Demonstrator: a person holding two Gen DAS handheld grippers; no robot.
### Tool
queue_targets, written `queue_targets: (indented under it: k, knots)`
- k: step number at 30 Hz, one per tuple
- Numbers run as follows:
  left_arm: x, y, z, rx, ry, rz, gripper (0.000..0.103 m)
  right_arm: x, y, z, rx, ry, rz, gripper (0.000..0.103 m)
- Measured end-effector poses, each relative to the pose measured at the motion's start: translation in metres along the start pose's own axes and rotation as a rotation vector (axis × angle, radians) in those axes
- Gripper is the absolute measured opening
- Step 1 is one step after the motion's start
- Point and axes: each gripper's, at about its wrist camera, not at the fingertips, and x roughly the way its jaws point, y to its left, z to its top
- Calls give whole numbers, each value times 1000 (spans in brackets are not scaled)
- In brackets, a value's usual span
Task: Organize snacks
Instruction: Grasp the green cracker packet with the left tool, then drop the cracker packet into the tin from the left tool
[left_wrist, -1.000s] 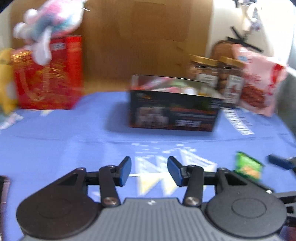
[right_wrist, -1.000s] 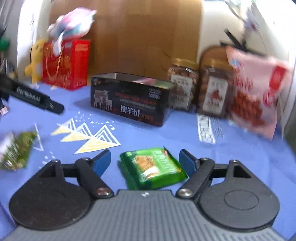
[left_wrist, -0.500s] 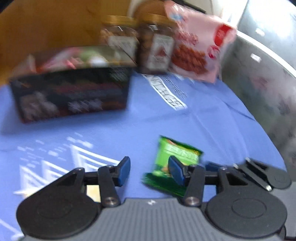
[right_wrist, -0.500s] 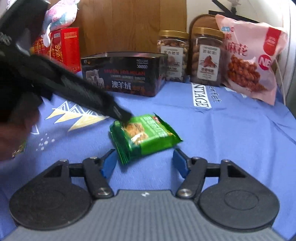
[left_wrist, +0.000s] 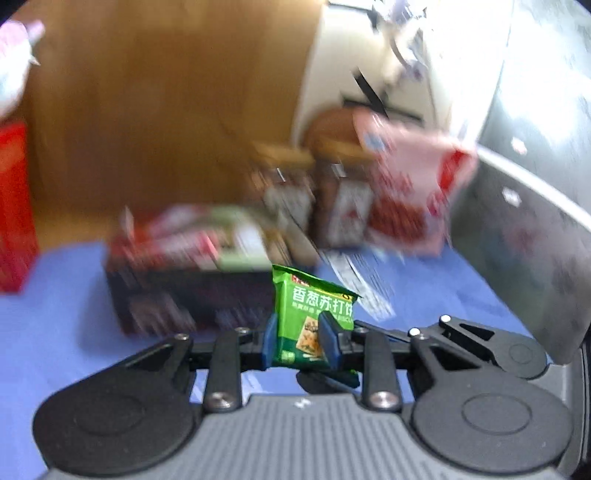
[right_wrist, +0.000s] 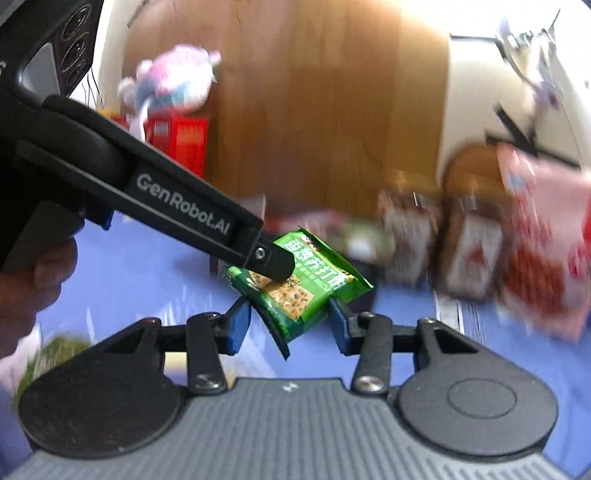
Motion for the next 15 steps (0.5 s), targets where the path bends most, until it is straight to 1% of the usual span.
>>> queue_targets:
  k: [3, 6, 7, 8, 9, 10, 11, 13, 15]
  knots:
    - [6, 23, 27, -34, -54, 41, 25, 28, -6, 25, -9, -47, 29, 49]
    - [26, 44, 45, -51, -76, 98, 26, 67, -9, 41, -12, -49, 40, 49]
    - [34, 50, 47, -48, -86, 137, 29, 77, -7, 44, -22, -55, 33, 50]
    - [44, 56, 49, -38, -85, 196, 36, 90, -6, 45, -38, -55, 26, 50]
    - [54, 60, 49, -27, -73, 256, 39, 100, -5, 45, -50, -49, 18, 50]
    - [65, 64, 48, -20, -50, 319, 39, 108, -4, 44, -57, -31, 9, 50]
    - [70, 69, 46, -27, -30, 341, 39, 110, -2, 43, -46, -27, 0, 50]
    - [69, 78, 39, -63, -18, 313, 39, 103, -9, 42, 0, -37, 19, 51]
    - [61, 79, 34, -73, -33, 310, 39, 90, -12, 39, 33, -49, 40, 51]
